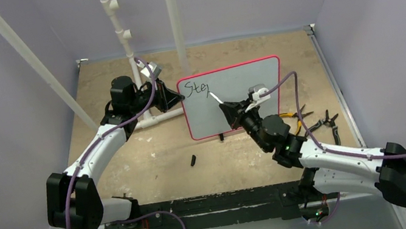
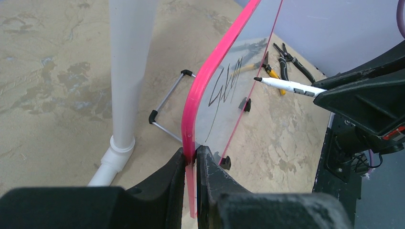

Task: Write a sentence on the whiteboard

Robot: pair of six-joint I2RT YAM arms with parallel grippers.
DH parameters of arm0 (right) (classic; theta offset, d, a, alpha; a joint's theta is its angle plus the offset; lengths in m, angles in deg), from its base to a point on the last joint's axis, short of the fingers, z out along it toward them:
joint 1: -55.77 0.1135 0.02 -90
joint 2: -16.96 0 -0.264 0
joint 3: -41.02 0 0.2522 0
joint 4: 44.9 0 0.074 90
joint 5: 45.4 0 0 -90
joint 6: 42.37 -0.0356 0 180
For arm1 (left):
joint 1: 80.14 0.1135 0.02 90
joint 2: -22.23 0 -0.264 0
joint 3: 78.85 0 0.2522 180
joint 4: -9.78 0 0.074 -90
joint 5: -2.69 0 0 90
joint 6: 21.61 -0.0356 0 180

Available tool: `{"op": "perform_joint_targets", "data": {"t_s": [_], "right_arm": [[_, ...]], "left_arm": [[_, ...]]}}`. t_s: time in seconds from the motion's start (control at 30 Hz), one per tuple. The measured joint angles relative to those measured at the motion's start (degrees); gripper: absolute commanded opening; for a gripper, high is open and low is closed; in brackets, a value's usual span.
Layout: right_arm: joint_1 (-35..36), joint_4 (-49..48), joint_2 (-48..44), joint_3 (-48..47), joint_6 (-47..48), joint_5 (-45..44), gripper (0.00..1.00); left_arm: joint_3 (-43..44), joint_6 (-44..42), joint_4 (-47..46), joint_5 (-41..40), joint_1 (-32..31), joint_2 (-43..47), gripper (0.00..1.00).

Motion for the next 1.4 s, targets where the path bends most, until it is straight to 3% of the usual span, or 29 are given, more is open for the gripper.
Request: {"op": "perform_joint_targets", "data": {"t_s": [0.87,1.4], "right_arm": [[0.02,-6.10,7.04,-3.56,5.18,-3.30,0.00],[0.15,-4.00,4.44,-3.63,4.26,-7.58,0.00]], "left_arm": [[-0.15,-0.02,-0.04,-0.02,0.00,0.11,0.00],[-0.15,-0.02,-0.07,0.02,0.00,0.11,0.00]]}}
